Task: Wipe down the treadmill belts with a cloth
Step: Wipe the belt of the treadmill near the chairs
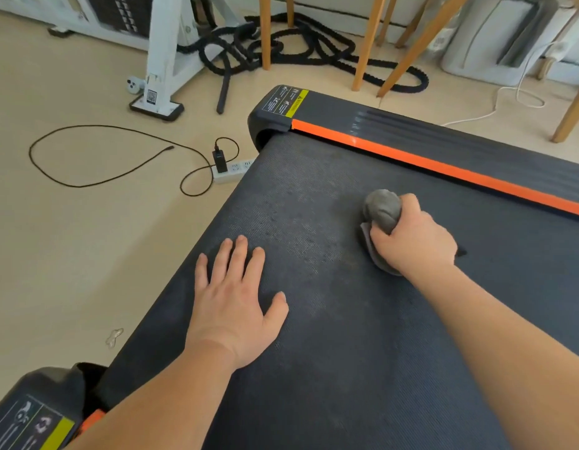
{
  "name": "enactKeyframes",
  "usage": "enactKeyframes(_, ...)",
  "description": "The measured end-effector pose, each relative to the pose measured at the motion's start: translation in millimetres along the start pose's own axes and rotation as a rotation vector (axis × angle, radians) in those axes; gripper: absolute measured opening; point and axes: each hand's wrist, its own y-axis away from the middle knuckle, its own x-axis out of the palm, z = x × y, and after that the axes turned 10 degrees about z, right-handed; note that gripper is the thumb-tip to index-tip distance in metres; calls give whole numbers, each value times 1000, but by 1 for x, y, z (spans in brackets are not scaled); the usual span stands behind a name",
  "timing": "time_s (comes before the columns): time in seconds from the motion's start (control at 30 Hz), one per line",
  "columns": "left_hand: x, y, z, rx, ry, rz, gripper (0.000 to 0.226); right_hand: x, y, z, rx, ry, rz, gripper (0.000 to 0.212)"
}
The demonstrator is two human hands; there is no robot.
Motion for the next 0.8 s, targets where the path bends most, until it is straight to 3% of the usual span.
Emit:
enactKeyframes(0.07, 0, 0, -1, -6, 5, 2, 85, 12, 11, 23, -100, 66, -21, 49)
enactKeyframes(0.17, -1, 0, -1, -3, 1, 8, 86, 41, 64, 64, -520, 105, 4, 54)
enactKeyframes(0.23, -1, -1, 0, 5, 6, 2, 87, 49, 83, 72, -685, 78, 58, 54)
enactKeyframes(0.33, -1, 0, 1, 13, 37, -8, 86, 32, 57, 59, -590, 65, 123, 60)
enactKeyframes(0.43, -1, 0, 2, 16, 20, 6, 85, 7, 8, 38, -161, -4, 80, 47)
enactKeyframes(0.5, 0, -1, 3, 25, 3, 0, 85, 6, 1, 37, -62, -20, 62, 44)
enactKeyframes(0.6, 2, -2, 4, 41, -8, 7, 83, 29, 40, 59, -302, 133, 20, 61)
enactKeyframes(0.67, 3, -2, 5, 47, -12, 11, 83, 35, 71, 70, -544, 187, 130, 67)
enactKeyframes(0.73, 4, -3, 5, 43, -17, 12, 83, 22, 61, 72, -564, 84, 335, 52)
enactKeyframes(0.8, 5, -3, 5, 42, -21, 7, 83, 14, 37, 73, -463, 4, 461, 43)
